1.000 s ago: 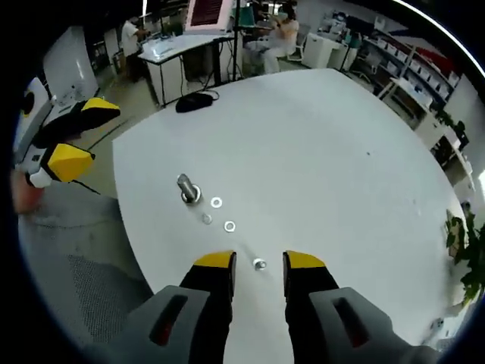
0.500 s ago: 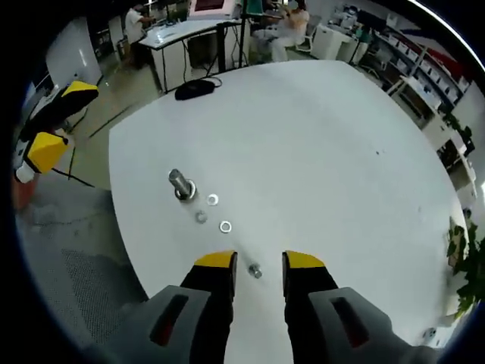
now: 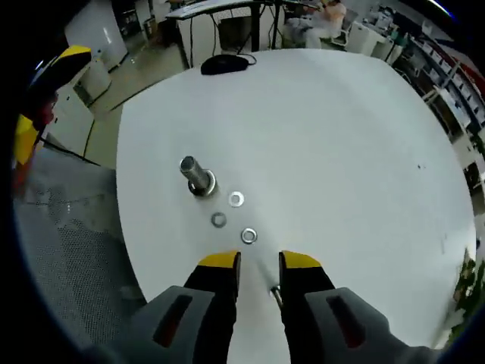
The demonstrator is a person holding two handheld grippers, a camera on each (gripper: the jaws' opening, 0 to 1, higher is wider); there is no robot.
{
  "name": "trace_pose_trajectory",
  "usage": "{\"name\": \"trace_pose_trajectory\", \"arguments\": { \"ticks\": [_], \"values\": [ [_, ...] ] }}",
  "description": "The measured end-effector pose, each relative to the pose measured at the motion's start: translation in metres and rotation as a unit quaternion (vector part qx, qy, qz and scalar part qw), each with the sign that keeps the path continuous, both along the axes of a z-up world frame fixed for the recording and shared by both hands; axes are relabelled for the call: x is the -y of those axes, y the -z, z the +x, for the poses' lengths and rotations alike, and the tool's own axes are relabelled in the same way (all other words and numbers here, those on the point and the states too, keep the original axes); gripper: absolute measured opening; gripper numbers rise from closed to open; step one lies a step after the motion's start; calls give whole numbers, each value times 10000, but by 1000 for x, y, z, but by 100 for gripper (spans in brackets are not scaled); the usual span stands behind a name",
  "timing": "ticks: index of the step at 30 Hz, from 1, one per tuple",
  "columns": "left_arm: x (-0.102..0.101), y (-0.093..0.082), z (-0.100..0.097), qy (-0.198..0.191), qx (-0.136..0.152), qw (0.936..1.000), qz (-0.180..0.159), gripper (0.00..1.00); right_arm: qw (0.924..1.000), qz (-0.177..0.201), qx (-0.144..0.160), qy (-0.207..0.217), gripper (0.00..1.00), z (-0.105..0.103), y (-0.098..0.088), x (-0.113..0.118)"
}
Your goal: Place the washer onto the threaded stud by aligning its center hole with the stud, sliding it down to the base, and recovering from edge contact or off-axis alignment until the washer reaches the visible bottom stop.
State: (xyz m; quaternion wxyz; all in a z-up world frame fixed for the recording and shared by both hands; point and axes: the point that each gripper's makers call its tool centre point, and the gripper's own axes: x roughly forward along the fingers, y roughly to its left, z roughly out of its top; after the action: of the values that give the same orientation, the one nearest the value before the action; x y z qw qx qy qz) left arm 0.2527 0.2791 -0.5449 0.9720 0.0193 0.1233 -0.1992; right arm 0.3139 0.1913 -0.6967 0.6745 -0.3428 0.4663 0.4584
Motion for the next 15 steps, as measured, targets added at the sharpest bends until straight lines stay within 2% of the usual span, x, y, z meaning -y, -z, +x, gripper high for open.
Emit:
{"name": "trace_pose_trajectory", "arguments": {
  "ticks": [7, 15],
  "values": [
    [-5, 2, 0, -83, -45, 10000, 12, 28, 9994, -190, -306, 9, 21, -5, 27, -10],
    [-7, 5, 0, -117, -99, 9999, 74, 28, 9988, -351, -344, 47, 20, 1, 40, -7]
  ]
}}
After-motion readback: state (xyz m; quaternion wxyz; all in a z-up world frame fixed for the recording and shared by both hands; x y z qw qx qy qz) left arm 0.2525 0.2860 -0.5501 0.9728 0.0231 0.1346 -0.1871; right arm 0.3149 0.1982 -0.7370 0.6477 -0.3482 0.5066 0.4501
